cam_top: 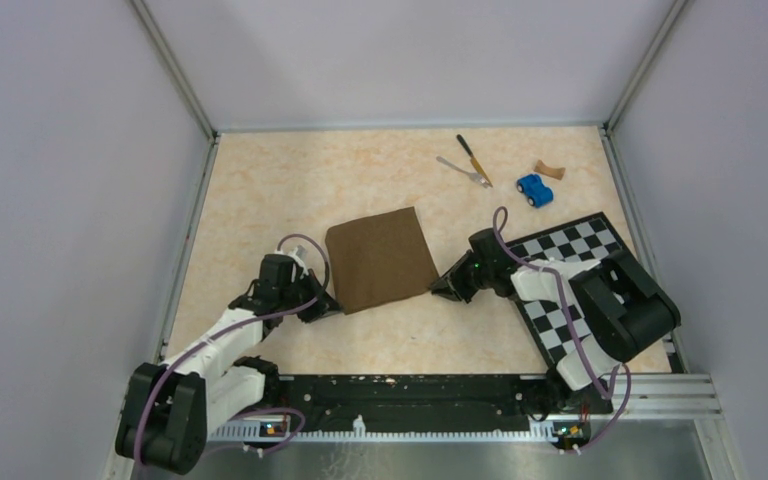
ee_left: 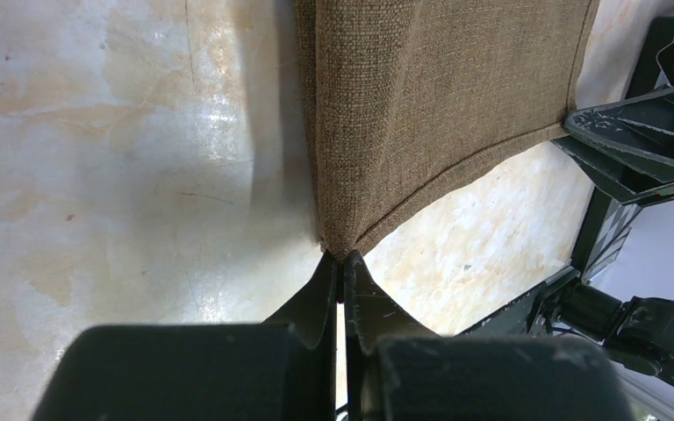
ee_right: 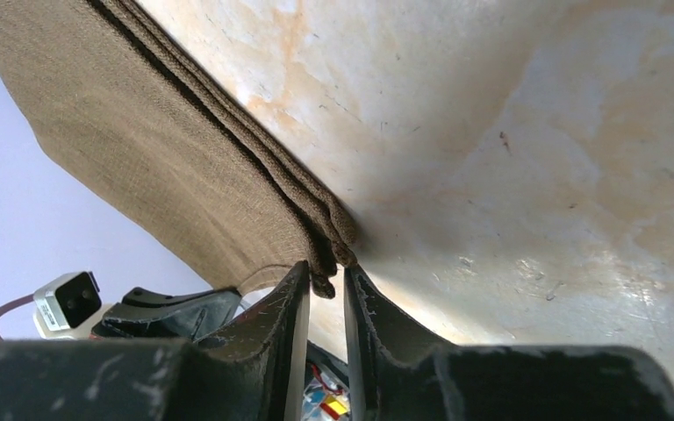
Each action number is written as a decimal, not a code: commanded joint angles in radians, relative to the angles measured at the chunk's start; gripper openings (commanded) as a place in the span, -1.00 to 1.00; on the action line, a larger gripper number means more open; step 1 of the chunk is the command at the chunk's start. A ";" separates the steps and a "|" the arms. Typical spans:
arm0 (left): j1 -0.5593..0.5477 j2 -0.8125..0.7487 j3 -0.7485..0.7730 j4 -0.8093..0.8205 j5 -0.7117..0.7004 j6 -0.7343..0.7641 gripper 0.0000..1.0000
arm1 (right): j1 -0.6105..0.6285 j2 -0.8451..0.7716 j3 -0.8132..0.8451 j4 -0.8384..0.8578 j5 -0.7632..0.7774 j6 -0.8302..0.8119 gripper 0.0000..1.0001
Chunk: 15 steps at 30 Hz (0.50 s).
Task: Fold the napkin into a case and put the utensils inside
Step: Smooth out the square-folded napkin at the center of the board.
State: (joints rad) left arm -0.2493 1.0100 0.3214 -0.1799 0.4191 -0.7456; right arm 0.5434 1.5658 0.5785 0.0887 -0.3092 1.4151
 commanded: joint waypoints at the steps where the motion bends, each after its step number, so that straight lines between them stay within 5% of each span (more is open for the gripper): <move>1: 0.001 -0.021 -0.011 0.021 0.008 0.020 -1.00 | 0.007 0.022 0.049 0.003 0.008 0.010 -0.56; 7: 0.001 -0.024 -0.012 0.022 0.013 0.019 -1.00 | 0.007 0.049 0.067 0.016 0.003 0.008 -0.61; 15: 0.002 -0.045 0.022 -0.021 0.010 0.033 -1.00 | 0.009 -0.002 0.085 -0.061 0.004 0.003 -0.96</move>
State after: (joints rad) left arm -0.2493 0.9989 0.3214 -0.1883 0.4225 -0.7338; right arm 0.5476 1.6035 0.6186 0.0814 -0.3088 1.4162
